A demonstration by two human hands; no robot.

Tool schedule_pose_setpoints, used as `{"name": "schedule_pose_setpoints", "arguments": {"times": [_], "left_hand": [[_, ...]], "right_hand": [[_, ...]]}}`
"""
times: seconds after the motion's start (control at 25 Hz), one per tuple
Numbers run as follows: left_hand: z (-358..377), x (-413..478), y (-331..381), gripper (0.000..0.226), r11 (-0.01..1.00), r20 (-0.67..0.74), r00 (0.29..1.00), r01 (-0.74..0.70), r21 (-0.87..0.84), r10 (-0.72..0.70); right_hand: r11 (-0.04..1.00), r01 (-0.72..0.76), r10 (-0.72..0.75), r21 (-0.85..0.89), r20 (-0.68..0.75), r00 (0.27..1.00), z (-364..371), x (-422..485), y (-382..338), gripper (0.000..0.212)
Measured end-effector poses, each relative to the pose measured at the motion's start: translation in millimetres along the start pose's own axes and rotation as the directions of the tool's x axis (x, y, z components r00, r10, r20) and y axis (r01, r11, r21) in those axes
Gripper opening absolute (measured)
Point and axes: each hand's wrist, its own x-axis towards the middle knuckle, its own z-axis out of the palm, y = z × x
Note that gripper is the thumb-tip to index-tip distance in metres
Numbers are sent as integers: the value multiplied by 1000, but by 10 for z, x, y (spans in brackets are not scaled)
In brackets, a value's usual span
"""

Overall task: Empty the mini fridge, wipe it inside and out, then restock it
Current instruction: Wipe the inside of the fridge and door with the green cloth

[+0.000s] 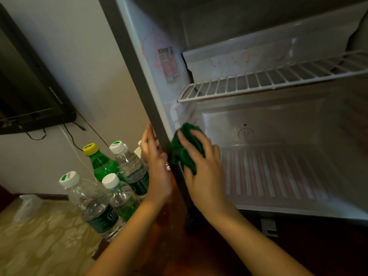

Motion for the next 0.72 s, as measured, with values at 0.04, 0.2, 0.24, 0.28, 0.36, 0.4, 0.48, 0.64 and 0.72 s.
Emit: {"name": "schedule_pose_setpoints", "arguments": {"times": [0.04, 0.2, 0.24, 0.28, 0.36, 0.4, 0.48, 0.64, 0.72], "left_hand": [[49, 39, -12, 66, 999, -35, 999, 34, -41, -36], [113, 41, -59, 75, 984, -86, 987, 120, -133, -132], [103, 29, -54, 78, 981, -85, 984, 142, -133, -154], [93, 20, -46, 82, 977, -87, 981, 161, -136, -174], [106, 11, -27, 85, 972, -103, 972, 196, -132, -210], [100, 3, -10, 84, 969, -106, 969, 207, -136, -222], [85, -12, 11, 82, 961, -94, 966, 225, -163, -242], [44, -43, 78, 92, 920, -46, 943, 310, -241, -330], [55, -25, 139, 91, 933, -36, 950, 298, -201, -311]], "right_hand": [[998, -3, 6, -58, 36, 999, -6, -154, 124, 68], [988, 11, 20, -152, 203, 979, -99, -574, 474, 69], [996, -80, 85, -30, 189, 978, -149, -534, 476, 65], [977, -172, 156, 125, 132, 979, -204, -447, 452, 59], [931, -190, 216, 312, -50, 975, -280, -179, 305, 52], [937, -157, 197, 312, -103, 975, -270, -50, 186, 53], [974, -74, 98, 214, -105, 990, -166, 120, -80, 59], [999, 37, -38, -8, -50, 998, 143, -240, -17, 60], [998, 32, -29, -52, 53, 998, 118, -604, 236, 68]]}}
